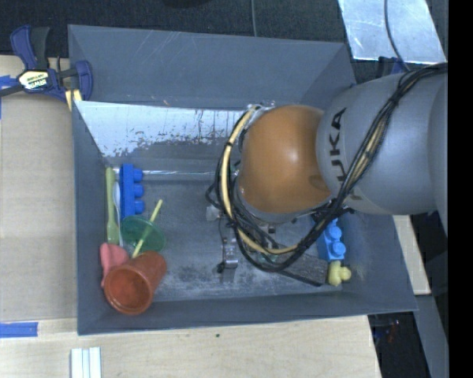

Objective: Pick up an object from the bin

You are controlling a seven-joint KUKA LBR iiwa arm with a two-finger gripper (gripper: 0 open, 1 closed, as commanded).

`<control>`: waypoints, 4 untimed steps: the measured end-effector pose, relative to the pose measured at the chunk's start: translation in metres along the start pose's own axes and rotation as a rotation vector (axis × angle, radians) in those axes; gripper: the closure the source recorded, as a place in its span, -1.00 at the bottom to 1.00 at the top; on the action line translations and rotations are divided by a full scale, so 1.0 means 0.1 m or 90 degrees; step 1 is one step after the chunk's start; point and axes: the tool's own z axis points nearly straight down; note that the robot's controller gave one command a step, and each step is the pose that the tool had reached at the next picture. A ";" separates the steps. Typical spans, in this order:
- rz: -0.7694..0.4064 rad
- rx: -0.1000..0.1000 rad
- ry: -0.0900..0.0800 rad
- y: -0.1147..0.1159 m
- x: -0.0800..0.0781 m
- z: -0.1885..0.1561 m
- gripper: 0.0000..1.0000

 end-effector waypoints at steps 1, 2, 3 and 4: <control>-0.066 -0.004 -0.003 -0.09 -0.07 0.08 -1.00; -0.027 -0.002 -0.001 -0.59 -0.21 0.23 -1.00; 0.001 -0.004 -0.002 -0.76 -0.39 -0.37 -1.00; -0.020 -0.002 0.000 -1.01 -0.34 -0.60 -1.00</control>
Offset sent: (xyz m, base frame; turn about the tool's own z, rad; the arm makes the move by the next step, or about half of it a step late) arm 0.0209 -0.0629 -0.0255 -0.0380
